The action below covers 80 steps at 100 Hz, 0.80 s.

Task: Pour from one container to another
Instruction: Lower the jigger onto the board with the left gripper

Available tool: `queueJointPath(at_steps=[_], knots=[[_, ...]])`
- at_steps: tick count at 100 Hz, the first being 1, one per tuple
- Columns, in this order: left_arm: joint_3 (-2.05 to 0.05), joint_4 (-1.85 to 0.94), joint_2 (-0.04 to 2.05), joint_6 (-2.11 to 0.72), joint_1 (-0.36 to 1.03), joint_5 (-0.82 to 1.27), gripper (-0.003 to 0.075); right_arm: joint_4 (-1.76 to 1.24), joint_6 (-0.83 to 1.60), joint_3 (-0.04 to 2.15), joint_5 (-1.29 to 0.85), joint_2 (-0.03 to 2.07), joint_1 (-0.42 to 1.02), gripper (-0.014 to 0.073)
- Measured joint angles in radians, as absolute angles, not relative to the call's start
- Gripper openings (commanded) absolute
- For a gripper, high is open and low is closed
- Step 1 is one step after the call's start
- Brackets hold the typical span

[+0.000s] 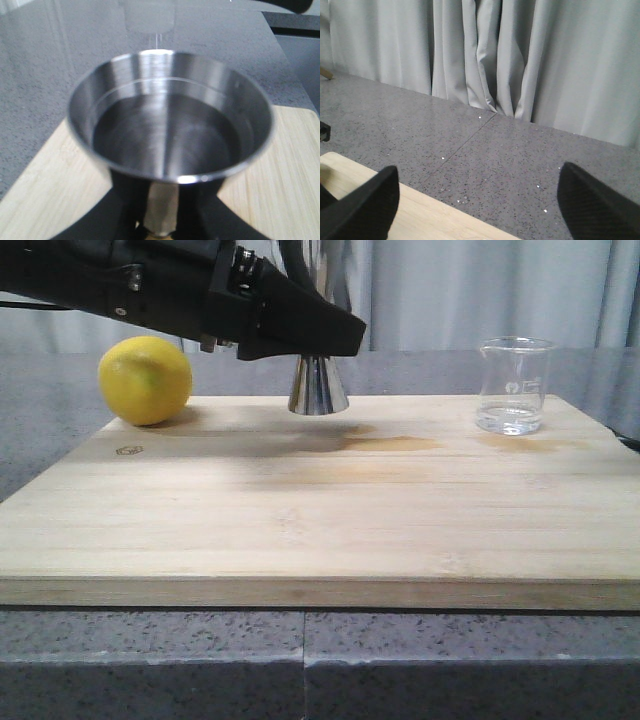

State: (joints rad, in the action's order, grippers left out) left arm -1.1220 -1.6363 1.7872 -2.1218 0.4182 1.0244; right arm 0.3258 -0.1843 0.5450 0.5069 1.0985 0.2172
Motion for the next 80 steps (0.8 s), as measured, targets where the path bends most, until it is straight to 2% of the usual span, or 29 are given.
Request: queueJointPath(at_steps=[50,80], knots=[[-1.122,-1.665,1.789,-2.186,0.418,1.019,0.0093,0.334,-0.184,0.545,0.500,1.097,0.217,0.0586],[-1.122,-1.690,1.865,-2.187,0.418,1.054,0.0093,0.334,-0.184,0.545,0.500,1.097,0.217,0.0585]])
